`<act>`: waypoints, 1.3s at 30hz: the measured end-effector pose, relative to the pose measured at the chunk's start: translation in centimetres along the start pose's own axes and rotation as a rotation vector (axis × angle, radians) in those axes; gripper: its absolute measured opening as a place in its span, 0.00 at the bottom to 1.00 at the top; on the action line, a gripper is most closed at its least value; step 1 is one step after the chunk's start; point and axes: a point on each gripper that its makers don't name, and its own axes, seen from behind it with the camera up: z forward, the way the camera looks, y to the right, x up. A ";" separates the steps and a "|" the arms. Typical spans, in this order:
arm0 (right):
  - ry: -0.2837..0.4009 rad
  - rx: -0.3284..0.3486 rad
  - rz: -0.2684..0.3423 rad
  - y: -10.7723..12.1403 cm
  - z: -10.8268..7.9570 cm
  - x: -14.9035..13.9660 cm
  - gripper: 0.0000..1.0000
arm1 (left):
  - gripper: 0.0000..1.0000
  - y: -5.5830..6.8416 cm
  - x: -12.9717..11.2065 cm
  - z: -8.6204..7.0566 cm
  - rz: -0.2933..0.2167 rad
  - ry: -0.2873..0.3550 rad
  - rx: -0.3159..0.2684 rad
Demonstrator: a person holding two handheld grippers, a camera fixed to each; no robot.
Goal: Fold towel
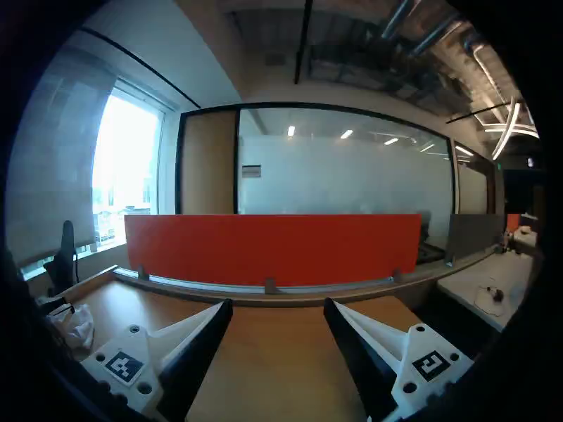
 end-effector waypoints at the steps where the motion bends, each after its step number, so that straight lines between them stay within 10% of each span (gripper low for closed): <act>1: 0.000 0.000 -0.002 0.0 0.0 -0.2 1.00 | 0.71 0.0 -0.4 0.0 -0.003 0.002 0.001; 21: -0.007 0.003 -0.032 0.1 -0.2 -5.7 1.00 | 0.71 0.0 -7.2 -0.3 -0.002 0.016 0.011; 39: -0.010 0.011 -0.046 0.1 0.2 -6.8 1.00 | 0.71 -0.4 -8.5 -0.5 -0.017 0.031 0.029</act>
